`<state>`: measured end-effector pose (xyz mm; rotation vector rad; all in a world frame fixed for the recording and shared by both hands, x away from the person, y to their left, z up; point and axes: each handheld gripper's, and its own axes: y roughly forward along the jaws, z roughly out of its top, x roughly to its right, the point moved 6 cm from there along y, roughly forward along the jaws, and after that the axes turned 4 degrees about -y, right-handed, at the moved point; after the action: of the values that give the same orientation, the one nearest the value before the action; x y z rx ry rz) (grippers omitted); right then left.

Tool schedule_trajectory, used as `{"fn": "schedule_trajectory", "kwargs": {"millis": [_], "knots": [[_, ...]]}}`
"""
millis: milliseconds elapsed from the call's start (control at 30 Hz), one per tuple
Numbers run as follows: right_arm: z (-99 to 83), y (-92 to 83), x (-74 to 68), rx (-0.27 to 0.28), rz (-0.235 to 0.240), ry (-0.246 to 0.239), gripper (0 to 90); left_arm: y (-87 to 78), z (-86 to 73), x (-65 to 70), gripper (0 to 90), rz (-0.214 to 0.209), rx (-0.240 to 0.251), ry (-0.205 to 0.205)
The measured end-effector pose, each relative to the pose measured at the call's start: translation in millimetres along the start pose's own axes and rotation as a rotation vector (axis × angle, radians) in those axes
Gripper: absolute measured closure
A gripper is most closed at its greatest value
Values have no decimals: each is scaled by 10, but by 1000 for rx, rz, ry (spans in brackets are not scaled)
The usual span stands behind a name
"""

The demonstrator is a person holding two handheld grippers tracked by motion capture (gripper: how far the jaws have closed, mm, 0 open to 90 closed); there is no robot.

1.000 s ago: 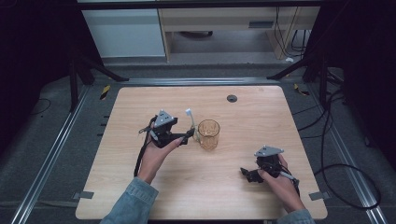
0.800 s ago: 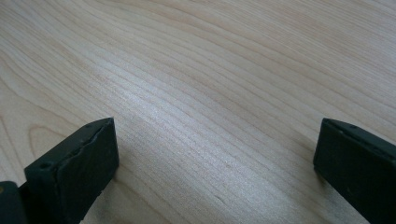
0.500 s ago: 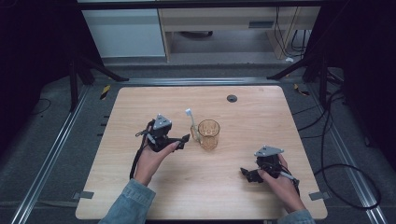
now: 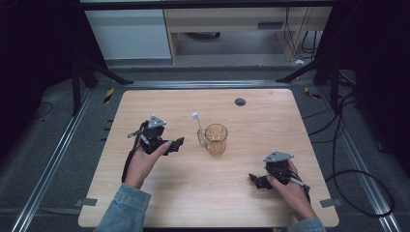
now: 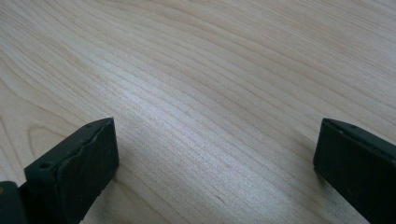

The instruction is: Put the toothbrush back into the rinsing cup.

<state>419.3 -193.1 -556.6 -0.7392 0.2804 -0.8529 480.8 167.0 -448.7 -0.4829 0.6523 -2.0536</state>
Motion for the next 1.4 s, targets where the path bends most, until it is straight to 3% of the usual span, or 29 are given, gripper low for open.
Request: {"fn": "schedule_trajectory", "kwargs": {"millis": [67, 167, 233, 367, 433, 733, 900, 967, 1267, 1400], "knots": [[0, 0, 0, 0, 0, 0, 4, 1, -41, -60, 60, 15, -33, 15], [0, 0, 0, 0, 0, 0, 4, 35, -118, -177, 56, 43, -62, 0], [0, 0, 0, 0, 0, 0, 4, 64, -165, -246, 55, 49, -73, -14], [0, 0, 0, 0, 0, 0, 3, 105, -234, -350, 40, 58, -79, -1], [0, 0, 0, 0, 0, 0, 4, 157, -313, -447, 41, 66, -94, -21], [0, 0, -1, 0, 0, 0, 4, 212, -491, -694, 52, 117, -156, -37], [0, 0, 0, 0, 0, 0, 4, 226, -540, -769, 57, 118, -157, -50], [0, -1, -1, 0, 0, 0, 4, 231, -566, -803, 58, 91, -152, -66], [0, -1, 0, 0, 0, -1, 4, 210, -704, -1072, 61, 150, -168, -107], [0, -1, -1, 0, 0, 0, 4, 178, -742, -1183, 68, 178, -166, -101]]}}
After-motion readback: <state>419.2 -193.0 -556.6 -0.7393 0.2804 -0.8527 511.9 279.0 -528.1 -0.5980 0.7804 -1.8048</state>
